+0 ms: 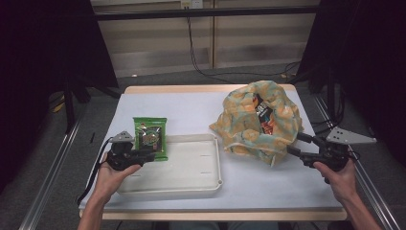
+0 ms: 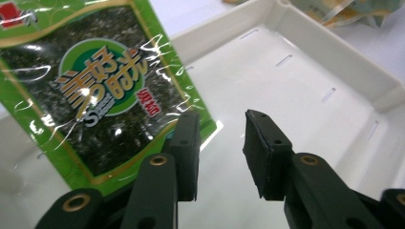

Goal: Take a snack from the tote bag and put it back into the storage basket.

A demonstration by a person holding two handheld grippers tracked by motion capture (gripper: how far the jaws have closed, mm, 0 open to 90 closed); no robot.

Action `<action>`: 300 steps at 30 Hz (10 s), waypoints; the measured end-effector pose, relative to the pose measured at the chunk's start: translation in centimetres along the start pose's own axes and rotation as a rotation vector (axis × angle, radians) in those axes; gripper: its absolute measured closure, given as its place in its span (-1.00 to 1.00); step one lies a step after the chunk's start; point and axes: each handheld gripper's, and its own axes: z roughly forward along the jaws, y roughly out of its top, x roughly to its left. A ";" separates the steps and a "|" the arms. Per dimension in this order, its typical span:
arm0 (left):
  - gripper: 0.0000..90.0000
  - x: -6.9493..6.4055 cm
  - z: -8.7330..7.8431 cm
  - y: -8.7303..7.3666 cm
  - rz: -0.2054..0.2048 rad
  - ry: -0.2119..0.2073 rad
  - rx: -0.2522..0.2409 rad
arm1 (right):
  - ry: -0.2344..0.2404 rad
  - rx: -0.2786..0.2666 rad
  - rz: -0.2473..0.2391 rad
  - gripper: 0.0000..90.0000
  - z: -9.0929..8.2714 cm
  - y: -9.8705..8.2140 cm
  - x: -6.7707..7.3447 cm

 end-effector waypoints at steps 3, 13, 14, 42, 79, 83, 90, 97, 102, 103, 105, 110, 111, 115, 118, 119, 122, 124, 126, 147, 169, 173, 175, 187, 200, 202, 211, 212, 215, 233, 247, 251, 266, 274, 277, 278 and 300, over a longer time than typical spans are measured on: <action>0.46 -1.3 -0.1 0.6 0.029 -0.004 -0.046 | 0.021 0.001 -0.005 0.02 0.3 0.6 -0.2; 0.35 -5.2 1.3 3.6 0.108 -0.071 -0.133 | 0.046 -0.054 -0.016 0.41 0.5 3.6 -1.1; 0.35 -5.6 1.9 4.1 0.110 -0.088 -0.141 | 0.050 -0.053 -0.014 0.44 0.5 3.9 -1.2; 0.21 -10.9 13.2 13.7 0.180 -0.235 -0.225 | 0.011 0.062 -0.014 -0.04 8.3 8.4 -5.3; 1.00 -9.7 17.1 14.6 0.206 -0.200 -0.118 | -0.182 0.125 0.044 0.94 6.7 5.4 -9.9; 1.00 -9.9 17.2 14.3 0.214 -0.217 -0.112 | -0.214 0.131 0.052 0.95 5.6 4.3 -10.6; 0.95 -10.5 17.5 13.9 0.213 -0.258 -0.111 | -0.230 0.150 0.068 0.66 5.0 2.2 -10.8; 0.81 -11.4 16.5 13.9 0.209 -0.291 -0.154 | -0.178 0.083 0.051 0.15 3.7 4.2 -9.1; 0.77 -11.6 15.4 14.3 0.215 -0.290 -0.180 | -0.162 0.048 0.019 0.04 2.8 5.9 -7.7; 0.77 -11.6 15.3 14.4 0.222 -0.284 -0.186 | -0.154 0.038 0.022 0.04 2.8 6.2 -7.4; 0.77 -11.6 15.3 14.6 0.213 -0.283 -0.197 | -0.132 0.036 0.010 0.10 3.0 6.9 -7.0; 0.70 -11.3 15.6 14.8 0.182 -0.291 -0.206 | -0.040 0.089 -0.006 0.47 5.1 7.6 -6.4; 0.68 -11.2 15.8 14.8 0.185 -0.294 -0.208 | -0.026 0.101 -0.005 0.48 5.7 7.6 -6.3; 0.55 -10.7 16.5 14.8 0.167 -0.280 -0.197 | 0.024 0.178 0.000 0.44 9.0 7.3 -6.5; 0.54 -10.5 16.9 14.7 0.157 -0.264 -0.192 | 0.014 0.218 -0.007 0.33 10.2 7.1 -6.7; 0.54 -10.4 17.2 14.7 0.154 -0.262 -0.187 | 0.013 0.233 -0.008 0.22 10.6 7.0 -6.8; 0.53 -10.3 17.6 14.4 0.149 -0.252 -0.172 | 0.008 0.250 0.014 -0.06 11.5 6.8 -7.6; 0.52 -10.2 17.9 14.3 0.145 -0.251 -0.162 | 0.002 0.256 0.021 -0.21 11.6 6.8 -7.8; 0.51 -10.2 18.1 14.3 0.144 -0.256 -0.159 | 0.029 0.274 0.027 -0.33 12.0 6.7 -8.0; 0.45 -10.2 17.8 14.6 0.118 -0.249 -0.181 | 0.160 0.299 0.078 0.49 11.3 6.6 -7.9; 0.23 -10.3 14.0 16.5 0.131 -0.260 -0.309 | 0.152 0.220 0.023 1.00 9.5 8.0 -6.2; 0.14 -10.6 13.9 16.9 0.133 -0.279 -0.319 | 0.176 0.207 0.000 1.00 9.4 8.4 -5.0; 0.06 -11.2 14.2 17.0 0.151 -0.294 -0.316 | 0.192 0.199 -0.002 1.00 9.6 8.4 -4.6; 0.94 -11.1 16.2 17.8 0.170 -0.205 -0.265 | 0.264 0.207 -0.046 1.00 10.1 7.3 -2.0; 1.00 -10.6 17.0 17.8 0.105 -0.205 -0.284 | 0.282 0.227 -0.048 1.00 8.4 4.7 -1.5; 1.00 -10.7 17.1 17.7 0.108 -0.195 -0.278 | 0.281 0.218 -0.041 1.00 8.3 4.5 -1.7; 1.00 -11.0 17.5 17.3 0.115 -0.229 -0.264 | 0.298 0.169 -0.027 0.71 8.1 5.9 -3.1; 1.00 -11.0 17.5 17.3 0.115 -0.232 -0.266 | 0.298 0.152 -0.018 0.61 7.9 6.2 -3.4; 1.00 -11.0 17.4 17.4 0.106 -0.242 -0.275 | 0.265 0.141 0.001 0.45 7.7 7.0 -4.0; 0.99 -11.0 16.9 17.6 0.126 -0.237 -0.273 | 0.198 0.313 0.117 -0.68 12.8 6.7 -4.7; 0.99 -10.9 16.7 17.8 0.121 -0.230 -0.281 | 0.231 0.290 0.067 0.35 14.1 7.2 -3.0; 0.99 -10.8 16.5 17.9 0.116 -0.231 -0.295 | 0.236 0.285 0.049 0.67 13.4 7.2 -2.4; 1.00 -10.2 16.5 18.2 0.066 -0.168 -0.310 | 0.263 0.212 -0.029 0.98 10.0 6.9 -0.4; 1.00 -9.8 17.1 17.8 0.058 -0.116 -0.277 | 0.248 0.151 -0.030 0.99 7.8 6.9 -1.1; 1.00 -9.4 17.1 17.8 0.044 -0.123 -0.274 | 0.243 0.124 -0.027 0.99 7.0 7.2 -1.4; 1.00 -9.5 17.0 17.9 0.045 -0.119 -0.275 | 0.240 0.113 -0.028 0.99 6.7 7.3 -1.5; 1.00 -8.0 18.5 16.6 -0.005 -0.079 -0.177 | 0.250 -0.011 0.043 1.00 4.3 6.7 -3.5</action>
